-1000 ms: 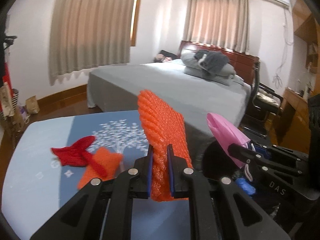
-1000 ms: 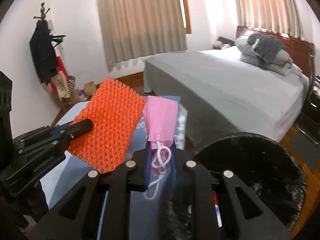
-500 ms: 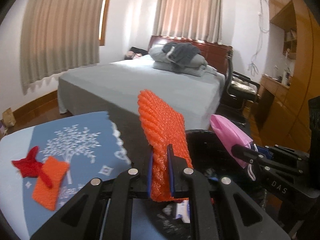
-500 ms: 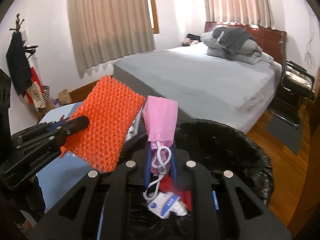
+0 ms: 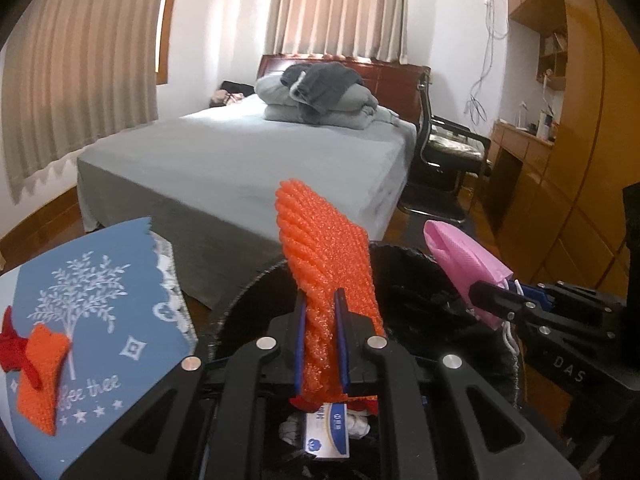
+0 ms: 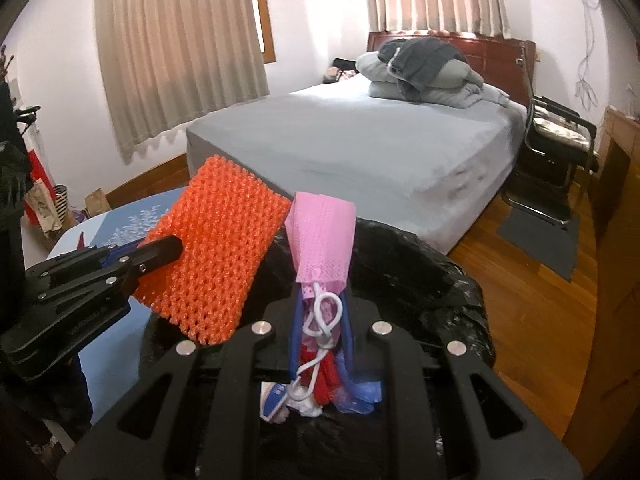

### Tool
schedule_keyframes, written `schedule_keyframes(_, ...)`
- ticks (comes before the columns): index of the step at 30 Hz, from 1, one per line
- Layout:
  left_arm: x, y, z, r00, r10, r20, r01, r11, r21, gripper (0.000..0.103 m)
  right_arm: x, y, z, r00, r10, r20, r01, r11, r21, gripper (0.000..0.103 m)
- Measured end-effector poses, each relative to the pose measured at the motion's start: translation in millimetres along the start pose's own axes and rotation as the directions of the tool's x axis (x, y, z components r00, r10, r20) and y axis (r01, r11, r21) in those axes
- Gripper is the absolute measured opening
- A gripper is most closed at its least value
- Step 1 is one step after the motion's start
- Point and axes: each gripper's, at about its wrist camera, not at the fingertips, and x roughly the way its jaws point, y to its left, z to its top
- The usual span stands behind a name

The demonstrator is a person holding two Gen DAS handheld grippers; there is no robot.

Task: Collect trash
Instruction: 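Open both tools over the bin, dropping the orange sleeve and pink mask, then move both open tools back to the red cloth and orange sleeve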

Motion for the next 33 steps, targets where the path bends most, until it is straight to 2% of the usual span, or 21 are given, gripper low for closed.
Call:
schedule_keyframes(11, 22.8, -12.0, 1.7, 0.999, -0.035, -0.031, 0.035, 0.999, 0.013, 0.014, 6.7, -22.9, -7.8, 0.999, -0.042, -0.021, 0.043, 0.999, 0.026, 0.018)
schedule_keyframes(12, 23.7, -11.5, 1.8, 0.999, -0.035, -0.032, 0.035, 0.999, 0.009, 0.019, 7.4, -24.5, -9.0, 0.999, -0.049, -0.024, 0.049, 0.998, 0.027, 0.020)
schedule_keyframes(13, 24.6, -10.8, 2.1, 0.999, -0.039, -0.037, 0.040, 0.999, 0.004, 0.029, 8.5, -27.0, -9.5, 0.998, -0.051, -0.025, 0.052, 0.998, 0.029, 0.023)
schedule_keyframes(15, 25.6, -8.5, 2.8, 0.999, -0.035, -0.039, 0.035, 0.999, 0.000, 0.040, 8.7, -26.5, -9.6, 0.998, -0.059, -0.027, 0.060, 0.998, 0.034, 0.036)
schedule_keyframes(17, 24.3, -6.7, 2.4, 0.999, -0.033, -0.036, 0.033, 0.999, -0.003, 0.044, 8.6, -27.8, -9.9, 0.998, -0.062, -0.024, 0.063, 0.997, 0.037, 0.041)
schedule_keyframes(19, 22.7, -4.2, 2.7, 0.999, -0.025, -0.032, 0.025, 1.000, -0.008, 0.053, 7.7, -27.4, -10.5, 0.997, -0.070, -0.020, 0.071, 0.997, 0.039, 0.051)
schedule_keyframes(22, 19.4, 0.2, 4.1, 1.000, -0.009, -0.023, 0.009, 1.000, -0.014, 0.064, 5.2, -26.3, -10.1, 0.996, -0.087, -0.007, 0.087, 0.995, 0.040, 0.070)
schedule_keyframes(24, 15.4, 5.0, 5.0, 1.000, 0.008, -0.010, -0.009, 1.000, -0.020, 0.072, 2.0, -25.3, -10.1, 0.994, -0.110, 0.009, 0.109, 0.993, 0.041, 0.088)
schedule_keyframes(27, 8.1, 13.6, 6.3, 0.999, 0.038, 0.004, -0.038, 0.999, -0.024, 0.081, -0.6, -24.7, -8.9, 0.994, -0.107, 0.012, 0.106, 0.993, 0.043, 0.092)
schedule_keyframes(33, -12.8, 35.8, 4.7, 0.994, 0.106, 0.034, -0.105, 0.994, -0.037, 0.093, -4.7, -14.3, -3.1, 0.995, -0.091, 0.028, 0.090, 0.995, 0.029, 0.094)
